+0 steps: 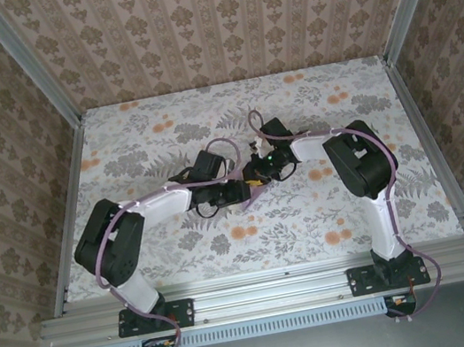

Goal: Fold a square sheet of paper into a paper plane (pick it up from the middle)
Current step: Fourth fold the wing at the center of the table.

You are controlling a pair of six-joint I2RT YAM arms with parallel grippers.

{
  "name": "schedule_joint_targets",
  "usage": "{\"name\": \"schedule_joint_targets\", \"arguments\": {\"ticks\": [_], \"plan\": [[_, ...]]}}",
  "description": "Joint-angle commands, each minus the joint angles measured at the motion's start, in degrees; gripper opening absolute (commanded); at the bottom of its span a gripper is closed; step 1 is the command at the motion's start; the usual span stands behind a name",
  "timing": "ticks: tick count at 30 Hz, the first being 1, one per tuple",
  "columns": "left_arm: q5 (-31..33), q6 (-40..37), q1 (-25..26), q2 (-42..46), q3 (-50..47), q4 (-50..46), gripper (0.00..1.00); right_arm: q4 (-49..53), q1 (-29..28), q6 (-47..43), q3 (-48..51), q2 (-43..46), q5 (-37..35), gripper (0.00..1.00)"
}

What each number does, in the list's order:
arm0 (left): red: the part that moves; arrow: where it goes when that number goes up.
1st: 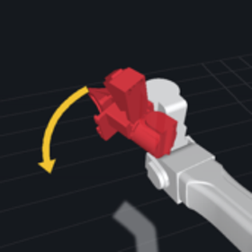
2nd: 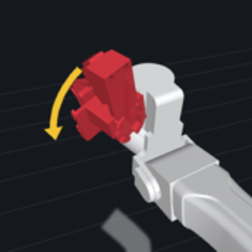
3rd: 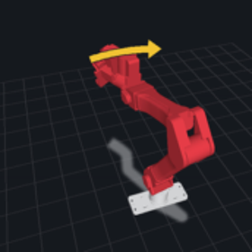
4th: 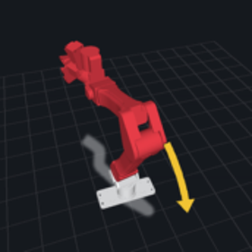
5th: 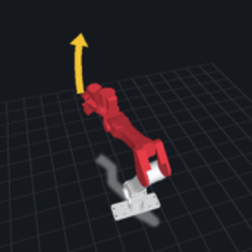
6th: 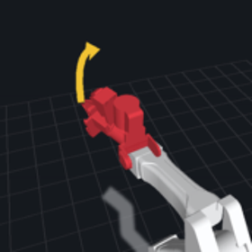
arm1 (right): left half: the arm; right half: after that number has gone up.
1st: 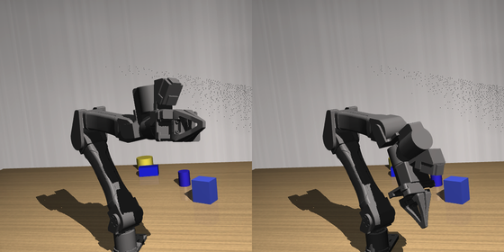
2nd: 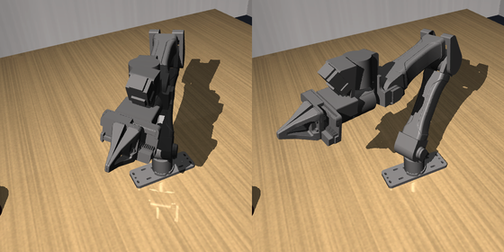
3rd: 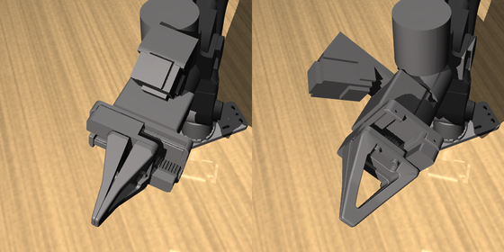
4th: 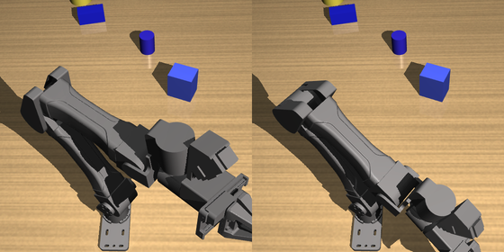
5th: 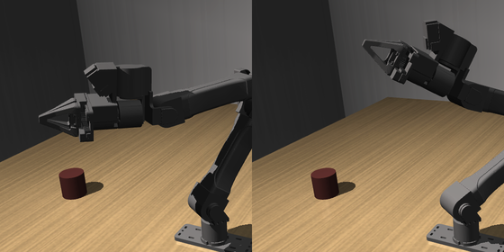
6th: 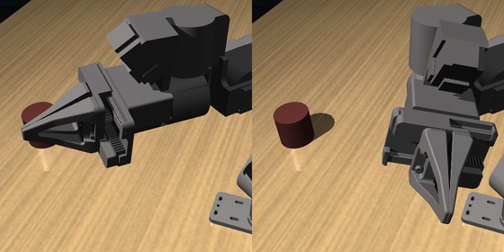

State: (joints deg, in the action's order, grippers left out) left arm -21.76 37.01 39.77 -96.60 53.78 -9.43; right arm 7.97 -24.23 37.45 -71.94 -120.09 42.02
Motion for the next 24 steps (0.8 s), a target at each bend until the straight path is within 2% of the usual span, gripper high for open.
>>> {"name": "schedule_joint_targets", "arguments": {"ticks": [1, 10, 24], "plan": [[-1.09, -1.10, 0.73, 3.25, 1.59, -2.64, 0.47, 0.80, -0.38, -0.19, 0.72, -0.64, 0.48, 0.20], [3.03, -0.90, 0.71, 4.98, 3.04, -8.01, 0.50, 0.17, -0.38, 0.03, 1.28, -0.15, 0.56, 0.20], [-1.42, 4.53, 0.35, -3.84, 3.41, 2.18, 0.48, -2.74, -0.51, 1.81, 3.30, 2.24, 1.79, 0.20]]}}
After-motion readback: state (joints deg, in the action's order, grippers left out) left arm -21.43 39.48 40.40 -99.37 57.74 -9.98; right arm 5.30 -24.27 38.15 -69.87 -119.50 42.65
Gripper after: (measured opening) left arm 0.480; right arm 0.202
